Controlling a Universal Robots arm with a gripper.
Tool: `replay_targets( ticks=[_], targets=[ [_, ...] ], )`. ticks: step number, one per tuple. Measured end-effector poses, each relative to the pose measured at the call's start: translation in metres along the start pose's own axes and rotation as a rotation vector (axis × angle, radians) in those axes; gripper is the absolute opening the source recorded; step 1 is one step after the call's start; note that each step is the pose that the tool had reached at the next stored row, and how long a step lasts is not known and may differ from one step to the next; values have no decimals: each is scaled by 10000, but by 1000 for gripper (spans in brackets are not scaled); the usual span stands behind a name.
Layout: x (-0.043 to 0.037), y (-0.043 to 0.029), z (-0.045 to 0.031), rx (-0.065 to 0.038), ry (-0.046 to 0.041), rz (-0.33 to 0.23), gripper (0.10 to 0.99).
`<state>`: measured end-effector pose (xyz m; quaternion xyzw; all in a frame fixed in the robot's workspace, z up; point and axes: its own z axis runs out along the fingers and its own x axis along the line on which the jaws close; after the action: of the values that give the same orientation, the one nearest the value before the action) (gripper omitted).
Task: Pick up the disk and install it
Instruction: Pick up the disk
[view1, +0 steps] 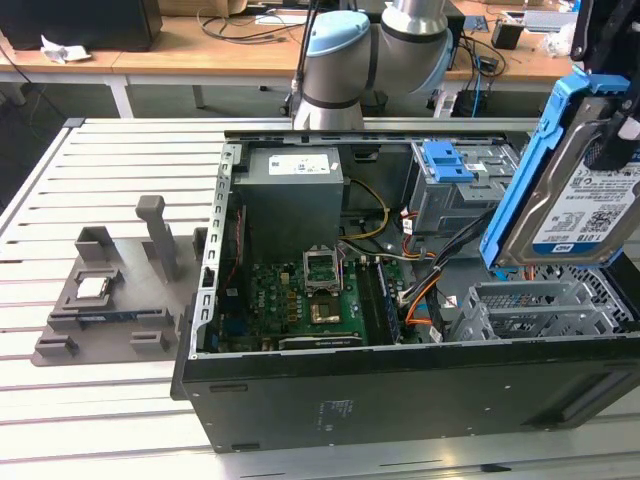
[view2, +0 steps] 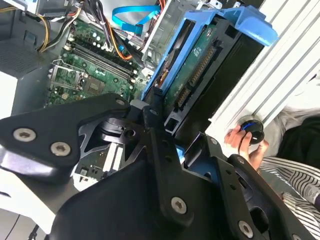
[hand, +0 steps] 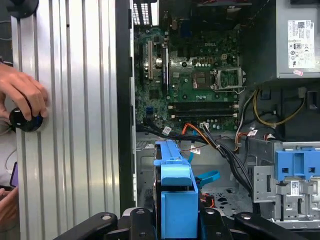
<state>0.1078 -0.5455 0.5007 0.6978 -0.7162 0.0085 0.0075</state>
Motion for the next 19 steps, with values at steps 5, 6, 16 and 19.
replay_targets(
  ticks=[5, 6, 16, 19],
  targets=[
    [-104, -176, 283, 5, 167, -25, 365],
    [-106, -182, 312, 5, 178, -25, 365],
    [-111, -209, 372, 6, 196, -27, 365],
    [-111, -210, 372, 6, 195, -27, 365]
  ],
)
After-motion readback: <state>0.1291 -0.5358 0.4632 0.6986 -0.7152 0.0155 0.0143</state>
